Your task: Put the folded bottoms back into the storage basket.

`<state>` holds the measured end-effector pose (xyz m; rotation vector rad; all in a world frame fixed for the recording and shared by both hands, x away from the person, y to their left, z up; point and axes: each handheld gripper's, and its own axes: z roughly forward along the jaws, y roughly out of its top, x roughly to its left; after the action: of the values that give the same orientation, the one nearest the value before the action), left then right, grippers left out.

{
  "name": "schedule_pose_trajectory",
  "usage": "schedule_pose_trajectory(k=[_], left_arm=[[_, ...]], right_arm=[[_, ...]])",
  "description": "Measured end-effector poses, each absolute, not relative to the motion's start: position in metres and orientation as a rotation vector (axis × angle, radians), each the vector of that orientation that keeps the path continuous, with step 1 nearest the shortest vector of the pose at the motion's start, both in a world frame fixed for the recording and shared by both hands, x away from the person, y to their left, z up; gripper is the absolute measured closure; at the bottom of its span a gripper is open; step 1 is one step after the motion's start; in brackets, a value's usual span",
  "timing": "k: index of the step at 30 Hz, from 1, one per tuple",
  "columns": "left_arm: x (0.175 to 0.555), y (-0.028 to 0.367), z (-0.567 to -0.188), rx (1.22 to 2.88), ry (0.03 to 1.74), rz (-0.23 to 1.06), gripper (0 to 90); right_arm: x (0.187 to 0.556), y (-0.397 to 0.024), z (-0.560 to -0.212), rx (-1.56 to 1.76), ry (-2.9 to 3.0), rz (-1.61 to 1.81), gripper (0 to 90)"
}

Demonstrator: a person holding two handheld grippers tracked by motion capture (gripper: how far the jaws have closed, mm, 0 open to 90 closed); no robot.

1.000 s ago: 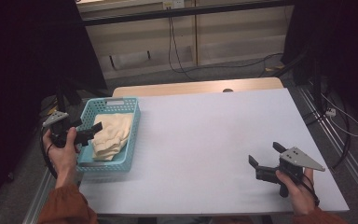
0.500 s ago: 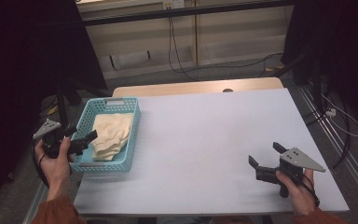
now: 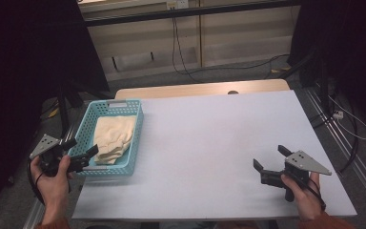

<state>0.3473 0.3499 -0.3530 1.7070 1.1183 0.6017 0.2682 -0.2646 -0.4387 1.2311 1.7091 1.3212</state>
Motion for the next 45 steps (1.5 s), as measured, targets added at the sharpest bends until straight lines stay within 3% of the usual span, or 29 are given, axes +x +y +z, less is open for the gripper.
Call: schedule_pose_trajectory(k=[12,20,45], left_arm=[[0.327,0.336,-0.355,1.667,1.064,0.632,5.4],[0.318,0.312,-0.349,1.708,1.016,0.579,4.9],[0.338,0.232,-0.354,1.791,0.876,0.482,3.7]], right_arm=[[0.27,-0.263,-0.438,1.228,1.706,1.327,1.4],[0.271,-0.262,-0.438,1.227,1.714,1.33,1.4],[0.271,-0.262,-0.438,1.216,1.718,1.334,1.6]])
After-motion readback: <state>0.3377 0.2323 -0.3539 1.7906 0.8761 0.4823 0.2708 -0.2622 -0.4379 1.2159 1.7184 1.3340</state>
